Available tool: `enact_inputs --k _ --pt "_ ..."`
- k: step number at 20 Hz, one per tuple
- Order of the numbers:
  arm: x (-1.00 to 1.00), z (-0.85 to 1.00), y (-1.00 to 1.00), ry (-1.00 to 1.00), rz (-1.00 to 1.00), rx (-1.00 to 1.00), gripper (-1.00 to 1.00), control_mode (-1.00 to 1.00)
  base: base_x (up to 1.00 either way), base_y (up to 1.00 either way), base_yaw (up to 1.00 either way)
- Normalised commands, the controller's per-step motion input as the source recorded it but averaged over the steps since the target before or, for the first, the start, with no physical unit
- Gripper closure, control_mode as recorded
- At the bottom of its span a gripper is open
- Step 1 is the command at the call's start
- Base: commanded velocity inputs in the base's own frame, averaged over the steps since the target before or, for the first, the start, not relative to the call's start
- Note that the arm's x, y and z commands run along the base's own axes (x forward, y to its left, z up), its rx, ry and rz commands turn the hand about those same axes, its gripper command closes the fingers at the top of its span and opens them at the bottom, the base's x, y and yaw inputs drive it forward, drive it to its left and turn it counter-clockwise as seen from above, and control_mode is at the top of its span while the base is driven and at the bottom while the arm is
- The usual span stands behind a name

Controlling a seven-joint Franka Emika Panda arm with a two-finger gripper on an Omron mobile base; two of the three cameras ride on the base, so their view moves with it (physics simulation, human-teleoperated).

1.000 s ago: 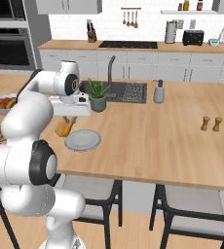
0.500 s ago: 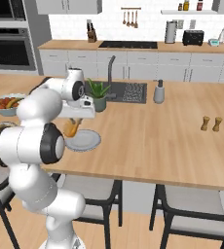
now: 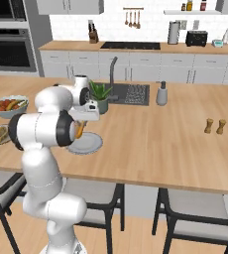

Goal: Place one bun and one sausage from the bowl on each plate.

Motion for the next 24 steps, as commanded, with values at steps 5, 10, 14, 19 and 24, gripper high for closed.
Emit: enact_inputs --k 5,10,14,19,24 --pt "0.28 -0.54 0.13 0.08 0.0 0.0 1.0 -1.0 0.0 0.0 0.0" --pt "0.12 -0.48 0.01 0.05 0.0 0.0 1.0 -1.0 0.0 0.0 0.0" --pt "0.18 -0.26 0.03 0.02 0.0 0.0 1.0 -1.0 0.0 0.0 0.0" --pt "0.13 -0.31 0.07 0.04 0.0 0.0 1.0 -1.0 0.0 0.0 0.0" --pt "0.07 -0.14 0.03 0.01 0.0 0.0 -1.0 -1.0 0.0 0.0 0.0"
